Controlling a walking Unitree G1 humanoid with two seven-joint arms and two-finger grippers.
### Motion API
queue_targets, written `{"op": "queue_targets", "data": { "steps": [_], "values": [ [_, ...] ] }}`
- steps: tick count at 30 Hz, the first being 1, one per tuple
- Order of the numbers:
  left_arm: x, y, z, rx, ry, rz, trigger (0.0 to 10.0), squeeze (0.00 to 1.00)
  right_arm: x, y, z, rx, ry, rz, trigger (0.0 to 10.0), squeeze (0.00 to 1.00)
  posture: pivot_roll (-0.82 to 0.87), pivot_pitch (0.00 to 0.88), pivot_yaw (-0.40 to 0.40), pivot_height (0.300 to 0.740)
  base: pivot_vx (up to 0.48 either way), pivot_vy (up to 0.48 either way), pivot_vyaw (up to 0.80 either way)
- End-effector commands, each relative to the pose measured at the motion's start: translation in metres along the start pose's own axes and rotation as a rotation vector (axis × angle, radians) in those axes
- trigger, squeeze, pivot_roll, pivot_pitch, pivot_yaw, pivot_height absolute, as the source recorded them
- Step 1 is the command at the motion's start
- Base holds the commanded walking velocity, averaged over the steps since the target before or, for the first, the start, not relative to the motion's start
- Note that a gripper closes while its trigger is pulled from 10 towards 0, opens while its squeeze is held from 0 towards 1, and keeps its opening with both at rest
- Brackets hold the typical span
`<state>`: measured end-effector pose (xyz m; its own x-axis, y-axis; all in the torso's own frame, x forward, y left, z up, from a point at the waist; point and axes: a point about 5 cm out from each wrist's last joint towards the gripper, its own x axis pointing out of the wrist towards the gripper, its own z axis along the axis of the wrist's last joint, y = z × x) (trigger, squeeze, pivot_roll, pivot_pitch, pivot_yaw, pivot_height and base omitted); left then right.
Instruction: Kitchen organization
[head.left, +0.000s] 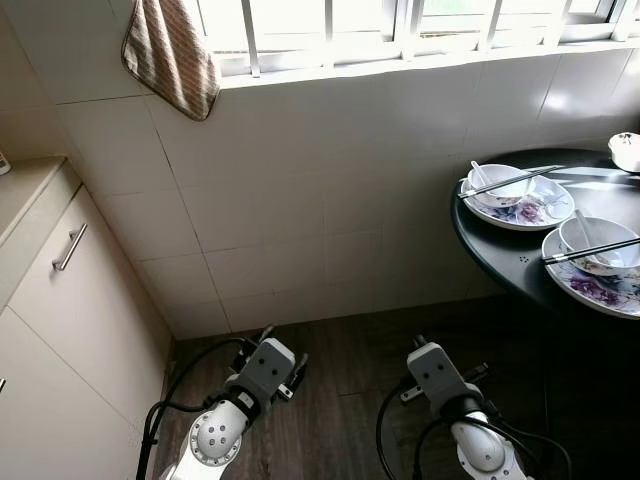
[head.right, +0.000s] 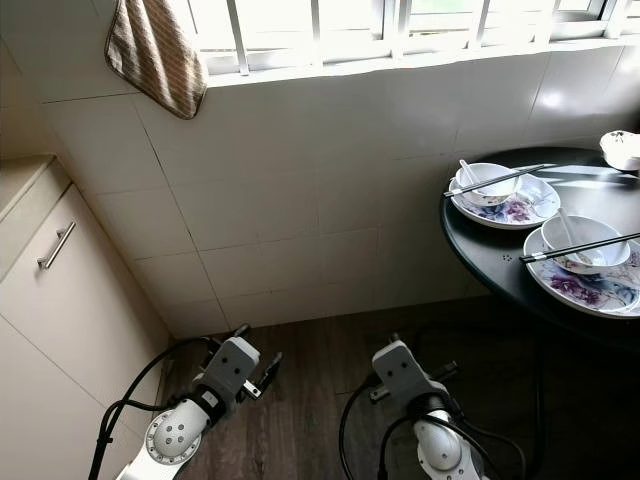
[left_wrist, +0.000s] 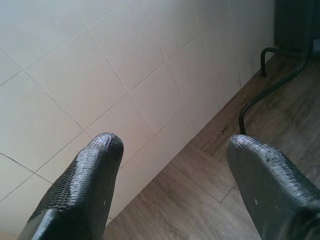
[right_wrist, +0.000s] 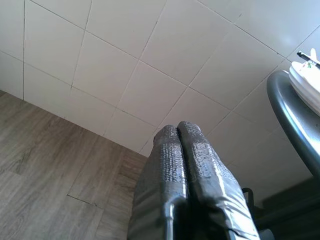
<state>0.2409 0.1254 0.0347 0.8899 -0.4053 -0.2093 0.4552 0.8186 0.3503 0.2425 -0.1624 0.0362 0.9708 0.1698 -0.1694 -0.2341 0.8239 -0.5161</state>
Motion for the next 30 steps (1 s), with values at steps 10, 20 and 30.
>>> {"op": "queue_targets", "data": {
  "steps": [10,20,30],
  "values": [
    [-0.016,0.017,0.000,0.098,0.031,0.128,10.0,0.00,0.009,0.005,0.020,-0.052,-0.107,0.043,10.0,0.00,-0.05,0.000,0.035,0.740,0.000,0.000,0.00],
    [-0.027,0.020,0.002,0.118,0.075,0.164,10.0,0.00,0.016,0.009,0.024,-0.044,-0.124,0.082,10.0,0.00,-0.01,0.000,0.008,0.740,0.000,0.000,0.00],
    [-0.027,0.016,0.005,0.133,0.084,0.215,10.0,0.00,0.019,-0.003,0.027,0.041,-0.146,0.033,10.0,0.00,0.00,0.000,0.004,0.740,0.000,0.000,0.00]
  ]
}}
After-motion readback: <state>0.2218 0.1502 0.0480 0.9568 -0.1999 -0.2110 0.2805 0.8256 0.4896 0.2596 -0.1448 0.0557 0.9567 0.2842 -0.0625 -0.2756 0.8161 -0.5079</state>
